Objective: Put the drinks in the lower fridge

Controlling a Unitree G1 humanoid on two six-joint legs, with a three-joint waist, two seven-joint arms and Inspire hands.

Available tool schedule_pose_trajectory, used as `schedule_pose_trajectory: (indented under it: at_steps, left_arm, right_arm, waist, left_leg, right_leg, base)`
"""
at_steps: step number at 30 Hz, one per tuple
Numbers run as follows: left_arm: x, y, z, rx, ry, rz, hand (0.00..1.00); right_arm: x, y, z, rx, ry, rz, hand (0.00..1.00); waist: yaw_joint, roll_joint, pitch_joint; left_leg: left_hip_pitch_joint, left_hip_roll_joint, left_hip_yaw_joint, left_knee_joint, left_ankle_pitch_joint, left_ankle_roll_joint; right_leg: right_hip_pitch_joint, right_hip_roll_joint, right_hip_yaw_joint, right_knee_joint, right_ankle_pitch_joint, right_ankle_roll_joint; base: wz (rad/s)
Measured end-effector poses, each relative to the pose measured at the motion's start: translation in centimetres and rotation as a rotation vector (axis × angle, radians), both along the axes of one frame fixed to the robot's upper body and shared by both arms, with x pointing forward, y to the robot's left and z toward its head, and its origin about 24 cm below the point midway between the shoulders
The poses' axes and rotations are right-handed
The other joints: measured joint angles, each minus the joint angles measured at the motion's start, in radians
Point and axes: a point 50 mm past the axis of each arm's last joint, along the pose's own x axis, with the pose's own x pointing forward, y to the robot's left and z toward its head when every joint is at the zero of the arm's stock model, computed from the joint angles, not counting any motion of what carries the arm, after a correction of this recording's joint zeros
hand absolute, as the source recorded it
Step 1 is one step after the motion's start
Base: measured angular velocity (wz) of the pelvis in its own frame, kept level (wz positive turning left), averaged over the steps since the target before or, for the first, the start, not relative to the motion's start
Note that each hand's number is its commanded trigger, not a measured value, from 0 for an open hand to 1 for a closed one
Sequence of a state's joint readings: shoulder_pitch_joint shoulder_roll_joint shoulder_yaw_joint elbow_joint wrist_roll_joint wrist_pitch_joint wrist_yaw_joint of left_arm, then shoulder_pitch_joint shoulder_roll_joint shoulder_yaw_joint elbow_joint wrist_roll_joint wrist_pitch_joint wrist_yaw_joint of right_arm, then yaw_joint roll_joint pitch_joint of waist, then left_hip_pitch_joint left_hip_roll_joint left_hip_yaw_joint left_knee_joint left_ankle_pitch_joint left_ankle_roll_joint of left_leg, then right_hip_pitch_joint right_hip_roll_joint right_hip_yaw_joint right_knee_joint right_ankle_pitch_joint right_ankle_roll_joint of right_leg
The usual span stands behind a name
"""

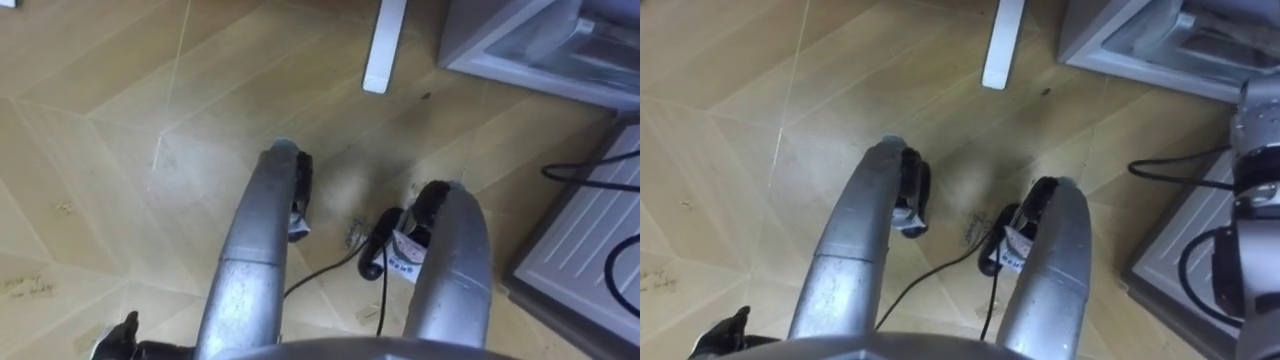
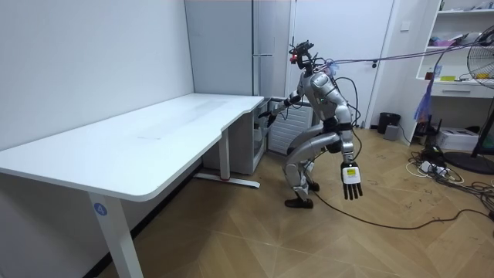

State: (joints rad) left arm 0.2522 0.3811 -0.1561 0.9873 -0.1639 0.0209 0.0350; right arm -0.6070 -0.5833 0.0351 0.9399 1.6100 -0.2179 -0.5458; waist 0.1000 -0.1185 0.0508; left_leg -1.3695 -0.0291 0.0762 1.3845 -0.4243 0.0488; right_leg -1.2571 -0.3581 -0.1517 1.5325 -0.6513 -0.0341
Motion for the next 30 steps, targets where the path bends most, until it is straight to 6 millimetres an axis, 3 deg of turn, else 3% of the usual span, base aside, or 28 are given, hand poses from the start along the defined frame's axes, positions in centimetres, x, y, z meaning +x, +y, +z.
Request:
schedule_pose_trajectory:
  at_steps: [8, 25, 30]
  left_arm:
    - [-2.6, 0.1, 0.0, 0.001, 0.054, 0.015, 0.00]
    - [-2.6, 0.2, 0.0, 0.009, 0.061, -0.003, 0.00]
    - [-2.6, 0.2, 0.0, 0.010, 0.062, -0.004, 0.00]
  right_arm:
    - [0.1, -0.1, 0.4, -0.016, -0.014, -0.011, 0.00]
    - [0.0, -0.1, 0.4, -0.022, 0.000, -0.032, 0.00]
    - [0.0, -0.1, 0.4, -0.022, 0.001, -0.032, 0.00]
  waist:
    - [0.022, 0.001, -0.0005]
    - [0.053, 0.006, -0.0005]
    - [0.054, 0.019, -0.0001]
  left_leg:
    - [0.001, -0.002, -0.010, 0.010, 0.001, -0.017]
    - [0.004, -0.002, -0.023, 0.024, 0.009, -0.035]
    - [0.019, 0.001, -0.023, 0.023, 0.009, -0.034]
  right_leg:
    - [0.003, -0.008, -0.010, 0.024, -0.021, -0.013]
    - [0.007, -0.006, -0.017, 0.048, -0.032, -0.029]
    - [0.025, -0.006, -0.021, 0.044, -0.034, -0.030]
  base:
    - [0.05]
    - [0.00]
    - [0.00]
